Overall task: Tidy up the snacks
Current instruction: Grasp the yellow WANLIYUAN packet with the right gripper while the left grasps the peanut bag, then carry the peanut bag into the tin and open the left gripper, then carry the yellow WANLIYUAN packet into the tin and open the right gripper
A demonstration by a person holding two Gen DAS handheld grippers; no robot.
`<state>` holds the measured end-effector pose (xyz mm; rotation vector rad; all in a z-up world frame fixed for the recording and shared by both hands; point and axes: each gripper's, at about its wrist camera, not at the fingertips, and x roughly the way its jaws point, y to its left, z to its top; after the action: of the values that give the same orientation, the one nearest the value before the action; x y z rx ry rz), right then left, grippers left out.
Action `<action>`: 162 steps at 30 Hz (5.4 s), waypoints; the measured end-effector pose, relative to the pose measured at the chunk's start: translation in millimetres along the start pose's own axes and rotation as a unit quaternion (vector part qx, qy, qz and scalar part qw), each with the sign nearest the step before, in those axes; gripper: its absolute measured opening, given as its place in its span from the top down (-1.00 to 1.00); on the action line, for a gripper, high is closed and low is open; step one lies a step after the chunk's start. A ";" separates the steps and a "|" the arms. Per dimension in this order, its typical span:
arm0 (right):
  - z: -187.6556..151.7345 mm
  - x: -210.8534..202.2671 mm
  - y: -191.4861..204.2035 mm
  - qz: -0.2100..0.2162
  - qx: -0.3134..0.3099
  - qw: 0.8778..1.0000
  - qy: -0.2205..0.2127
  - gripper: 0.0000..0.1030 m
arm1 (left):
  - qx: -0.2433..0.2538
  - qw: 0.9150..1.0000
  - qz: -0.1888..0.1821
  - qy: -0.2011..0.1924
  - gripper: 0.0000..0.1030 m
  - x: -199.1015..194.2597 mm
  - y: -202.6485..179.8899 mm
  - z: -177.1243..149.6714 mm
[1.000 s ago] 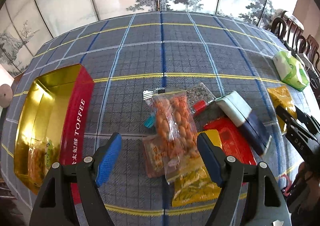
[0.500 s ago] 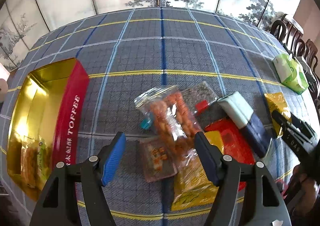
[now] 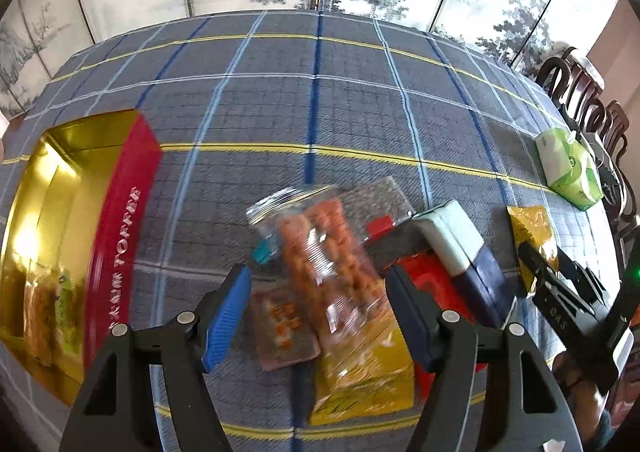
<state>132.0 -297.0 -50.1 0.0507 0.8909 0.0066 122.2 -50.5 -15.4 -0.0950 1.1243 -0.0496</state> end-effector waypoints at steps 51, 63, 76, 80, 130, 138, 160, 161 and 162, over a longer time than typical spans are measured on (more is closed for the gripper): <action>-0.5 -2.0 6.0 -0.009 -0.009 1.000 0.003 -0.09 | 0.074 0.997 -0.014 -0.025 0.34 -51.9 35.4 -28.4; -1.0 -2.9 4.9 -0.013 -0.012 1.000 0.003 -0.09 | 0.036 0.998 0.026 -0.044 0.34 -76.7 102.1 -27.3; -0.5 -1.5 7.2 -0.021 -0.018 1.000 0.005 -0.09 | -0.004 0.997 0.071 -0.024 0.34 -69.8 183.8 -39.7; -0.7 -1.8 7.1 -0.021 -0.018 1.000 0.005 -0.09 | -0.003 0.997 0.078 -0.013 0.34 -64.1 197.2 -45.4; 30.5 -69.3 123.2 0.032 -0.041 0.998 -0.040 -0.07 | -0.027 0.993 0.087 -0.071 -0.56 -93.0 240.0 -66.6; 16.5 -83.9 219.2 0.106 -0.104 0.988 -0.038 -0.07 | -0.060 0.989 0.106 -0.087 -0.60 -117.6 267.3 -77.5; -16.8 -89.1 368.1 0.179 -0.211 0.961 -0.002 -0.07 | -0.125 0.977 0.150 -0.081 -0.63 -136.9 320.7 -113.8; -17.4 -87.4 372.5 0.180 -0.215 0.960 0.001 -0.07 | -0.130 0.977 0.150 -0.080 -0.63 -137.2 323.3 -115.2; -17.7 -86.3 375.0 0.181 -0.216 0.960 0.003 -0.07 | -0.132 0.977 0.149 -0.080 -0.63 -137.6 324.9 -116.4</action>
<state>69.7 76.0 23.5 -0.1954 0.8604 0.5421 -44.8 278.8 25.5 -0.1639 0.9686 0.3712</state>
